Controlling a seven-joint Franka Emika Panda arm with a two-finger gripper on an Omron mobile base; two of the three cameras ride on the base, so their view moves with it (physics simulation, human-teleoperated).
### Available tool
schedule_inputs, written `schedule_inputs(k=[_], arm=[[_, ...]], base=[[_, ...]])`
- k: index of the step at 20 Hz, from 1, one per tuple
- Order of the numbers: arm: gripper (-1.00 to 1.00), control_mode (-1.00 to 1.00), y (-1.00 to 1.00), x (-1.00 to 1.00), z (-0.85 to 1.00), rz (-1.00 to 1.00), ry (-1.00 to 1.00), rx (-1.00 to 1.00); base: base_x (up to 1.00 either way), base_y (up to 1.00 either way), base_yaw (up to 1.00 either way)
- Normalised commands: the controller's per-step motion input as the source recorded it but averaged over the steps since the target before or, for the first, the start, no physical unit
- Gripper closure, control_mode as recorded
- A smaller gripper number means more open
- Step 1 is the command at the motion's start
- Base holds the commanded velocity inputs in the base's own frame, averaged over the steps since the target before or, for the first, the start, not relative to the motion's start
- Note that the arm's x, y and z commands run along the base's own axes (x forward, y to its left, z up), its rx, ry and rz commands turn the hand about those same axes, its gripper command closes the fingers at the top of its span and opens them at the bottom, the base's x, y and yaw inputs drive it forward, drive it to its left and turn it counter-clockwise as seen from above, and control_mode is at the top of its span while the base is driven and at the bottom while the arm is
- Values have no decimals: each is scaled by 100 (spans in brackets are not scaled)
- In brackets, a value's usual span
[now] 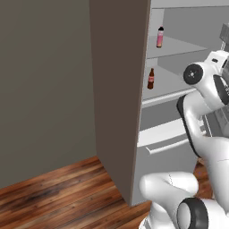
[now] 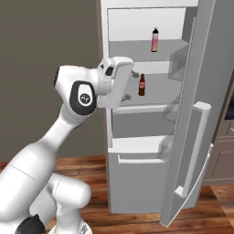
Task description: Open the fridge, grab two sodas, and place both sodas inside the bowl with ice on the dining counter.
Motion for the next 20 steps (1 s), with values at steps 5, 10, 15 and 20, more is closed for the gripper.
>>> schedule_inputs(k=[5, 10, 15, 20], arm=[[-100, -100, -85, 35, 0, -6, 20, -6], [-100, -100, -87, 25, 0, -8, 17, -5], [-100, -100, -97, 8, 0, -9, 12, -3], [-100, -100, -100, 0, 0, -10, 7, -1]], base=[[0, 0, 0], [0, 0, 0], [0, 0, 0], [0, 0, 0]])
